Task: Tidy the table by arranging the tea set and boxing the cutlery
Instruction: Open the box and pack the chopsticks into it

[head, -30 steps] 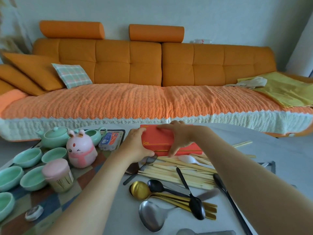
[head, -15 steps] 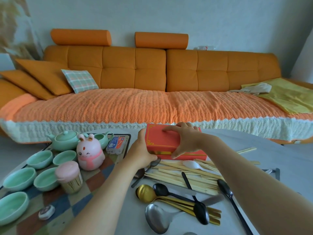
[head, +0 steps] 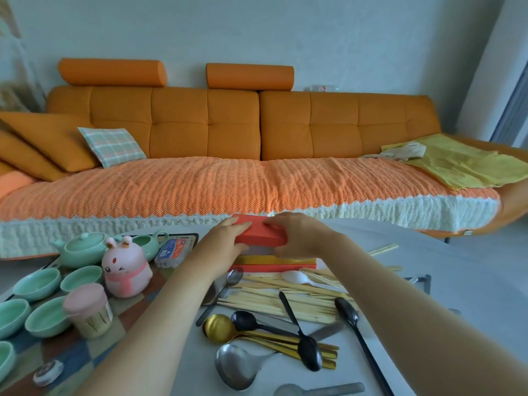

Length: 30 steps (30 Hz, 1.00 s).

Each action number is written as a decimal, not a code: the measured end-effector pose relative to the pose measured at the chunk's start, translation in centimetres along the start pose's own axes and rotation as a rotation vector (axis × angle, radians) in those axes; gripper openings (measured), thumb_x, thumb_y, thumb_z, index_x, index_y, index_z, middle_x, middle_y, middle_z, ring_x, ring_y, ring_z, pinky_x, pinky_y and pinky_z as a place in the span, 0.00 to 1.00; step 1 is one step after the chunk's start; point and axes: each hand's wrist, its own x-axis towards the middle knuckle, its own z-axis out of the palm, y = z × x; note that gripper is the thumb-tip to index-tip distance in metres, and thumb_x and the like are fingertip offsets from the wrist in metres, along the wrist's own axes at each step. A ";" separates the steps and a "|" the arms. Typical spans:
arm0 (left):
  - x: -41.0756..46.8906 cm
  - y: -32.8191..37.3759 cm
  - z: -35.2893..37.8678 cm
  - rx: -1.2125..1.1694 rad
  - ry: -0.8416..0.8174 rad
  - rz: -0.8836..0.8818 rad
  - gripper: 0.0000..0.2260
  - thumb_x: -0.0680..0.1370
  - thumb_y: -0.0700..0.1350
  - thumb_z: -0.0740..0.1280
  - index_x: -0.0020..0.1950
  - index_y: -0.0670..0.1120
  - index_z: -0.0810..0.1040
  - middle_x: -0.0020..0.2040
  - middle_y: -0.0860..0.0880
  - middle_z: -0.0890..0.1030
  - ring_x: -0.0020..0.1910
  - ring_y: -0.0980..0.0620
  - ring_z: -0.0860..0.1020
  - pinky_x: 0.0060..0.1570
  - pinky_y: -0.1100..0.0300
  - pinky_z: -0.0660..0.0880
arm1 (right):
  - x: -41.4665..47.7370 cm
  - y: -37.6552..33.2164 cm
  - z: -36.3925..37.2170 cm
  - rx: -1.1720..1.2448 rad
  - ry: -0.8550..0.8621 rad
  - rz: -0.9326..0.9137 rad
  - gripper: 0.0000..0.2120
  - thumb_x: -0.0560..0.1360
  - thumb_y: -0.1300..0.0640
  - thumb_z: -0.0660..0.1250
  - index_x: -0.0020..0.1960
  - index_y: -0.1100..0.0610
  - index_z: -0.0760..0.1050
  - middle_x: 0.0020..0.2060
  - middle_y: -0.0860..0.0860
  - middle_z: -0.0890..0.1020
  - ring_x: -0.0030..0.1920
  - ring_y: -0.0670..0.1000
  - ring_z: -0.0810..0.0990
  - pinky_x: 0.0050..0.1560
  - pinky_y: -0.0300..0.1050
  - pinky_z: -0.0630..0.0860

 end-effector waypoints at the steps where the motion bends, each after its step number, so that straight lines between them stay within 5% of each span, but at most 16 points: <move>1: 0.2 0.5 -0.2 -0.006 0.013 0.007 0.25 0.80 0.46 0.66 0.76 0.54 0.66 0.79 0.51 0.59 0.75 0.48 0.61 0.72 0.53 0.60 | -0.2 0.0 0.0 -0.052 0.052 -0.040 0.30 0.73 0.50 0.64 0.74 0.43 0.64 0.63 0.47 0.76 0.59 0.53 0.77 0.54 0.52 0.78; 4: 0.6 2.2 -0.6 -0.042 0.065 0.036 0.24 0.80 0.47 0.67 0.76 0.53 0.67 0.77 0.50 0.61 0.74 0.48 0.63 0.70 0.55 0.61 | -1.0 1.0 -0.3 -0.170 0.203 -0.090 0.27 0.77 0.62 0.61 0.73 0.44 0.67 0.57 0.48 0.81 0.53 0.54 0.80 0.47 0.51 0.78; 7: 0.9 4.2 0.1 -0.059 0.061 0.063 0.32 0.79 0.47 0.68 0.80 0.51 0.57 0.79 0.51 0.56 0.76 0.48 0.60 0.71 0.53 0.60 | -2.6 4.0 -0.7 -0.244 0.339 -0.089 0.23 0.78 0.62 0.59 0.70 0.44 0.71 0.53 0.47 0.83 0.49 0.54 0.81 0.46 0.49 0.77; 10: 1.3 6.1 1.7 -0.009 0.088 0.109 0.36 0.80 0.47 0.68 0.81 0.51 0.49 0.80 0.52 0.52 0.78 0.49 0.55 0.73 0.51 0.58 | -4.5 8.3 -0.9 -0.326 0.428 -0.009 0.22 0.79 0.63 0.57 0.68 0.44 0.71 0.54 0.45 0.82 0.53 0.54 0.79 0.55 0.52 0.70; 14: 2.1 8.7 4.5 0.008 0.023 0.144 0.32 0.80 0.48 0.66 0.79 0.52 0.52 0.79 0.53 0.55 0.77 0.51 0.56 0.72 0.54 0.58 | -6.9 13.2 -0.7 -0.386 0.457 0.166 0.23 0.80 0.61 0.55 0.70 0.42 0.69 0.58 0.44 0.81 0.58 0.54 0.74 0.64 0.58 0.62; 21: 3.8 9.5 8.9 0.187 -0.242 0.043 0.30 0.81 0.54 0.63 0.80 0.56 0.53 0.81 0.53 0.48 0.79 0.49 0.48 0.75 0.50 0.53 | -7.9 17.0 1.8 -0.435 0.345 0.306 0.22 0.81 0.58 0.57 0.71 0.40 0.67 0.59 0.45 0.80 0.59 0.54 0.74 0.66 0.61 0.59; 30: 4.0 8.5 8.8 0.096 -0.223 -0.014 0.31 0.80 0.54 0.64 0.80 0.57 0.54 0.81 0.52 0.48 0.79 0.49 0.50 0.74 0.48 0.58 | -5.0 15.8 3.2 -0.117 0.118 0.170 0.27 0.75 0.48 0.63 0.73 0.41 0.62 0.67 0.48 0.71 0.68 0.54 0.67 0.69 0.63 0.56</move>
